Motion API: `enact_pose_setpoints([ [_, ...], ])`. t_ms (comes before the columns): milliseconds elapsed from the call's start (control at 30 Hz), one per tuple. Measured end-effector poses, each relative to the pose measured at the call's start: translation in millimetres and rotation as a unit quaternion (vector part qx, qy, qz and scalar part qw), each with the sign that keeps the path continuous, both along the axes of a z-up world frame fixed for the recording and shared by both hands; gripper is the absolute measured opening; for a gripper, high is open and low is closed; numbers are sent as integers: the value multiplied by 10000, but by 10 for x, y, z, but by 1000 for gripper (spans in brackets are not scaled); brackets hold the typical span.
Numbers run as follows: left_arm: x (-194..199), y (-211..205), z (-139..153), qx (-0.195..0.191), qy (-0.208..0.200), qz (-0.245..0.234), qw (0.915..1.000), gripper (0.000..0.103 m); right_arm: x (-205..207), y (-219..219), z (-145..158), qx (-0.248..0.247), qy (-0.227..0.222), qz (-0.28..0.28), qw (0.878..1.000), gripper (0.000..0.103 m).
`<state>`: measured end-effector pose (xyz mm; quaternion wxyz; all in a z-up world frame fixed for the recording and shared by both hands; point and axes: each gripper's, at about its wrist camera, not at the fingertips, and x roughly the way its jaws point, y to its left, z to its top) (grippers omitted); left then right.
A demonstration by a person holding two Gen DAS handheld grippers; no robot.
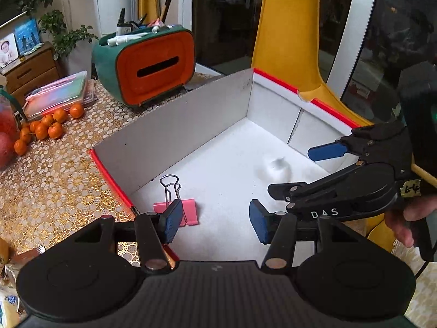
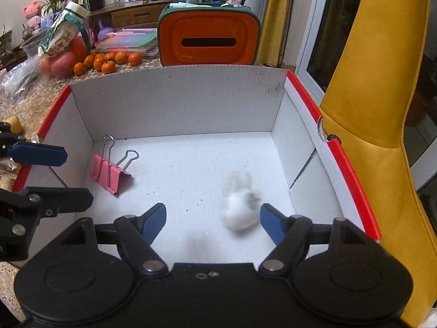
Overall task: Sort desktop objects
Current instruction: 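Carry both items over the red box and open both grippers to drop them, then withdraw both grippers from the box back toward the table items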
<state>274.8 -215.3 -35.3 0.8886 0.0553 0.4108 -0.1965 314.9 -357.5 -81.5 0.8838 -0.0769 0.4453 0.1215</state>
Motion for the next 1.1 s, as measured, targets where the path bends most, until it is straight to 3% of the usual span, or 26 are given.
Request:
enact_pose_setpoints([
  [233, -158, 96, 119, -104, -187, 53, 9998, 65, -112, -27, 98, 76, -145, -69, 9998, 81],
  [333, -230, 135, 179, -72, -310, 87, 9995, 76, -161, -12, 151, 130, -212, -86, 9997, 83],
  [733, -509, 407, 295, -262, -385, 222, 9987, 83, -373, 64, 340, 241, -423, -97, 9988, 84],
  [833, -586, 485, 312, -293, -433, 292, 9982, 89, -428, 96, 380, 245, -448, -75, 9987, 84],
  [900, -648, 549, 321, -335, -479, 336, 9977, 103, -466, 119, 398, 240, -459, -58, 9986, 84],
  [1100, -843, 750, 349, -446, -611, 433, 9962, 103, -601, 215, 447, 199, -519, 25, 9985, 85],
])
